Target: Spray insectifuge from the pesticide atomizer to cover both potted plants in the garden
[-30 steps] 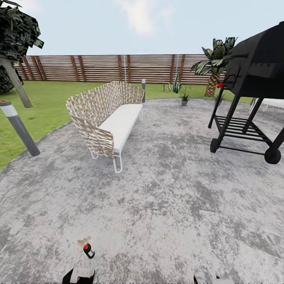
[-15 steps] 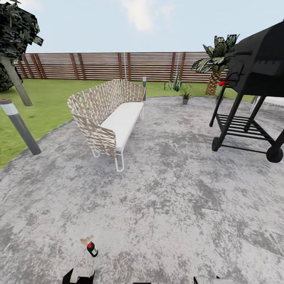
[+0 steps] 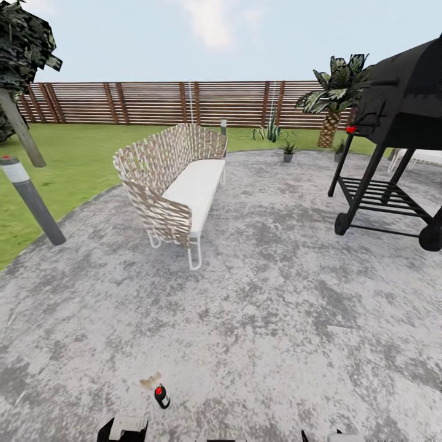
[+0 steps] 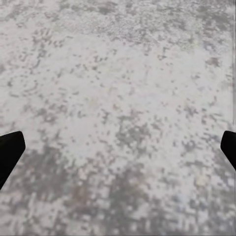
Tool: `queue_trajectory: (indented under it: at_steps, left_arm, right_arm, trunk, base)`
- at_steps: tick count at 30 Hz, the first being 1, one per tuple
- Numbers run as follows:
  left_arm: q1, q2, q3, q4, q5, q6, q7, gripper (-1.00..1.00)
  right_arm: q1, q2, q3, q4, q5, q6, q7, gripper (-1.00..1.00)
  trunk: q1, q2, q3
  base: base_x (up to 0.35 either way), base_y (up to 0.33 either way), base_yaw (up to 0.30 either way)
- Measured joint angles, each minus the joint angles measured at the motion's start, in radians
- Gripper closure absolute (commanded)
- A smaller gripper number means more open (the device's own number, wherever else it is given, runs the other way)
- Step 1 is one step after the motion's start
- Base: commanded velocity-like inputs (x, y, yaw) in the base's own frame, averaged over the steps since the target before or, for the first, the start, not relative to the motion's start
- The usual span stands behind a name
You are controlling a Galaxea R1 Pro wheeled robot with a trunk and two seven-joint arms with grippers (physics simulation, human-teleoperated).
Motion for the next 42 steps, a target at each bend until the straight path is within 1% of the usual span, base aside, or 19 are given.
queue_trajectory:
  at_steps: [6, 9, 12, 14, 15, 18, 20, 21, 28, 36, 42]
  left_arm:
    - [-0.011, -0.001, 0.002, -0.012, 0.0, 0.003, 0.0, -1.0]
    - [-0.026, -0.006, 0.003, -0.023, 0.0, 0.008, 0.0, -1.0]
    - [-0.074, -0.006, 0.002, -0.033, 0.001, 0.012, -0.002, -1.0]
    - [-0.096, -0.007, 0.002, -0.032, 0.0, 0.013, -0.002, -1.0]
    - [-0.102, -0.008, 0.001, -0.031, 0.0, 0.014, -0.001, -1.0]
    - [-0.109, -0.006, 0.001, -0.027, 0.001, 0.009, 0.001, -1.0]
    - [-0.109, -0.006, -0.001, -0.027, 0.001, 0.006, 0.001, -1.0]
    - [-0.107, -0.006, -0.001, -0.026, 0.001, 0.005, 0.001, -1.0]
    - [-0.102, -0.006, -0.001, -0.026, 0.001, 0.002, 0.002, -1.0]
    - [-0.101, -0.006, -0.001, -0.027, 0.001, 0.001, 0.001, -1.0]
    - [-0.101, -0.008, -0.001, -0.03, 0.001, 0.0, 0.002, -1.0]
  right_arm:
    - [-0.001, -0.001, -0.001, -0.017, 0.0, 0.001, -0.001, -1.0]
    - [-0.012, -0.001, 0.0, -0.095, 0.001, 0.005, 0.0, -1.0]
    - [-0.042, -0.001, -0.001, -0.173, 0.003, 0.009, 0.0, -1.0]
    - [-0.076, -0.001, -0.001, -0.197, 0.003, 0.023, 0.0, -1.0]
    - [-0.096, -0.001, -0.001, -0.203, 0.003, 0.044, 0.0, -1.0]
    - [-0.138, -0.001, -0.001, -0.209, 0.002, 0.133, -0.001, -1.0]
    - [-0.15, -0.001, -0.001, -0.21, 0.002, 0.174, 0.001, -1.0]
    - [-0.152, -0.001, -0.001, -0.21, 0.002, 0.181, 0.002, -1.0]
    - [-0.155, -0.001, -0.001, -0.209, 0.002, 0.193, 0.005, -1.0]
    - [-0.155, -0.001, 0.001, -0.209, 0.002, 0.193, 0.006, -1.0]
    - [-0.155, -0.001, 0.002, -0.209, 0.002, 0.194, 0.006, -1.0]
  trunk:
    - [0.0, 0.0, 0.0]
    - [0.0, 0.0, 0.0]
    - [0.0, 0.0, 0.0]
    - [0.0, 0.0, 0.0]
    - [0.0, 0.0, 0.0]
    - [0.0, 0.0, 0.0]
    - [0.0, 0.0, 0.0]
    - [0.0, 0.0, 0.0]
    - [0.0, 0.0, 0.0]
    - [0.0, 0.0, 0.0]
    - [0.0, 0.0, 0.0]
  base:
    - [0.01, 0.014, -0.042]
    - [0.001, 0.002, -0.005]
    - [0.0, 0.0, -0.001]
    - [0.0, 0.0, 0.0]
    - [0.0, 0.0, 0.0]
    - [0.0, 0.0, 0.0]
    - [0.0, 0.0, 0.0]
    - [0.0, 0.0, 0.0]
    - [0.0, -0.138, 0.0]
    - [0.0, -0.028, 0.0]
    - [0.0, -0.175, 0.0]
